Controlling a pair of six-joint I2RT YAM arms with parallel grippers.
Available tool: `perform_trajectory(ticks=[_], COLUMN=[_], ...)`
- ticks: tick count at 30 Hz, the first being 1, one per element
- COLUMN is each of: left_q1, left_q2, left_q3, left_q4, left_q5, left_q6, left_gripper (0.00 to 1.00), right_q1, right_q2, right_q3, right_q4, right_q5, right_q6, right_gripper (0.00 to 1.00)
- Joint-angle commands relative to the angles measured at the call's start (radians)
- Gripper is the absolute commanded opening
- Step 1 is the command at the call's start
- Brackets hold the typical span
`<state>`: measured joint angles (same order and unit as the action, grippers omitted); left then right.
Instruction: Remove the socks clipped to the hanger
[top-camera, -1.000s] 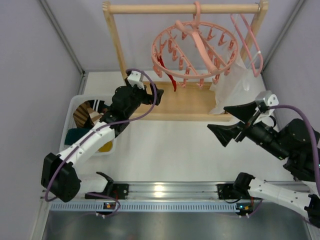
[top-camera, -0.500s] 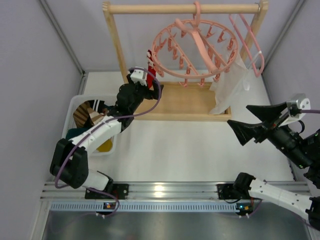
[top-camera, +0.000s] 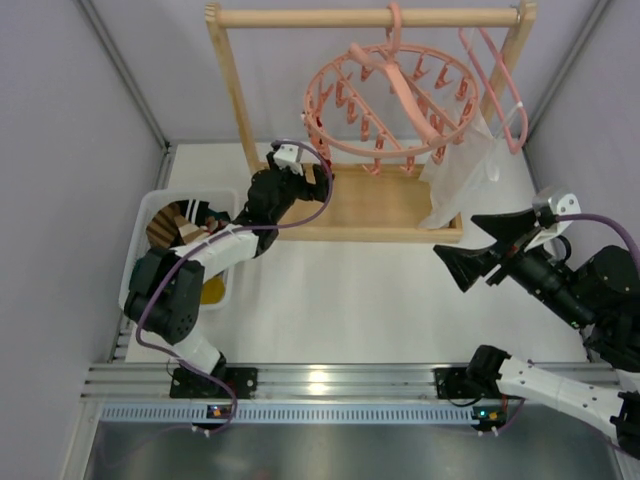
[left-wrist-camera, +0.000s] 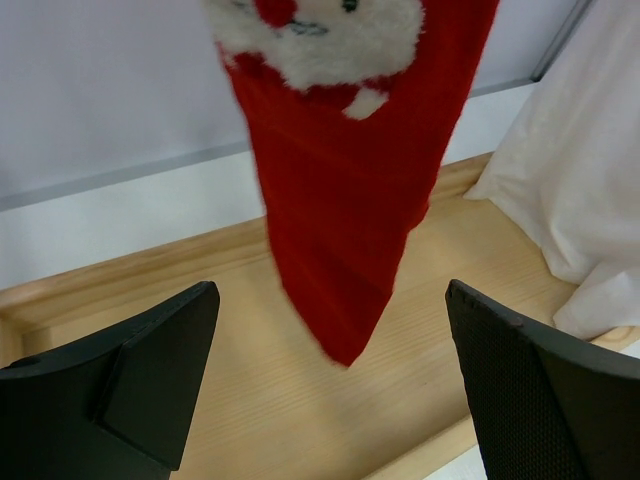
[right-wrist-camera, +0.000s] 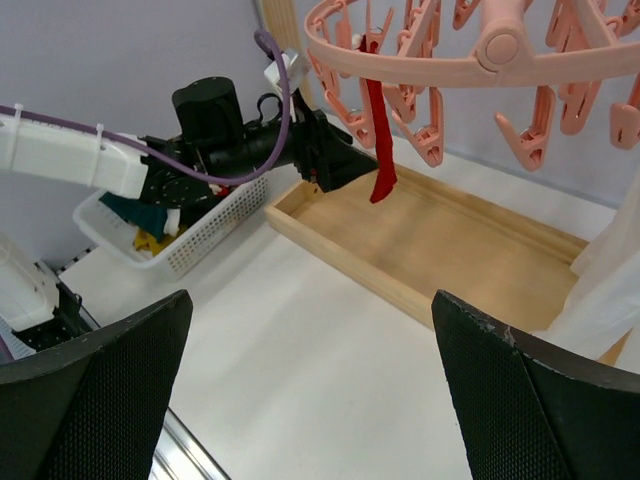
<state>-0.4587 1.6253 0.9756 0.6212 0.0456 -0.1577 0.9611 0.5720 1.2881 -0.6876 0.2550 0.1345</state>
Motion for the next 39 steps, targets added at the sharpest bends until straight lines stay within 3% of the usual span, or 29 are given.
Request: perform_trajectory(ticks=[1, 14, 22, 25, 26, 29, 30, 39], left_q1=[0.002, 0.005, 0.008, 0.006, 0.006, 0.005, 0.000, -0.018], left_q2=[0.051, 0.306, 0.422, 0.449, 0.450, 0.423, 0.392, 0.133], left_q3=[0.011, 0.195, 0.294, 0.316, 0.318, 0.293, 0.264, 0.028], left_q4=[0.199, 0.294, 0.356, 0.367, 0.367, 0.368, 0.368, 0.367], left_q5=[0.072, -0.099, -0.073, -0.078, -0.084, -0.127, -0.153, -0.548], left_q6=[-0.023, 0.033, 0.050, 0.055, 0.058, 0.057, 0.056, -0.011], left_gripper=[0.98, 0.97, 0.86, 0.69, 0.46, 0.06, 0.00, 0.00], right_q1=[0.004, 0.004, 0.004, 0.004, 0.004, 0.002, 0.004, 0.004], right_q2=[0.022, 0.042, 0.055, 0.066, 0.072, 0.078, 0.078, 0.065], right_q3=[-0.003, -0.050, -0.067, -0.067, -0.067, -0.079, -0.085, -0.085], right_q4=[0.031, 0.069, 0.082, 0.082, 0.083, 0.098, 0.105, 0.132], right_q5=[-0.029, -0.077, -0.079, -0.077, -0.079, -0.086, -0.089, -0.106], right_q6=[-0.003, -0.010, -0.012, -0.015, -0.015, -0.015, -0.015, 0.008], right_gripper=[1.00, 0.99, 1.00, 0.99, 0.99, 0.99, 0.99, 0.99])
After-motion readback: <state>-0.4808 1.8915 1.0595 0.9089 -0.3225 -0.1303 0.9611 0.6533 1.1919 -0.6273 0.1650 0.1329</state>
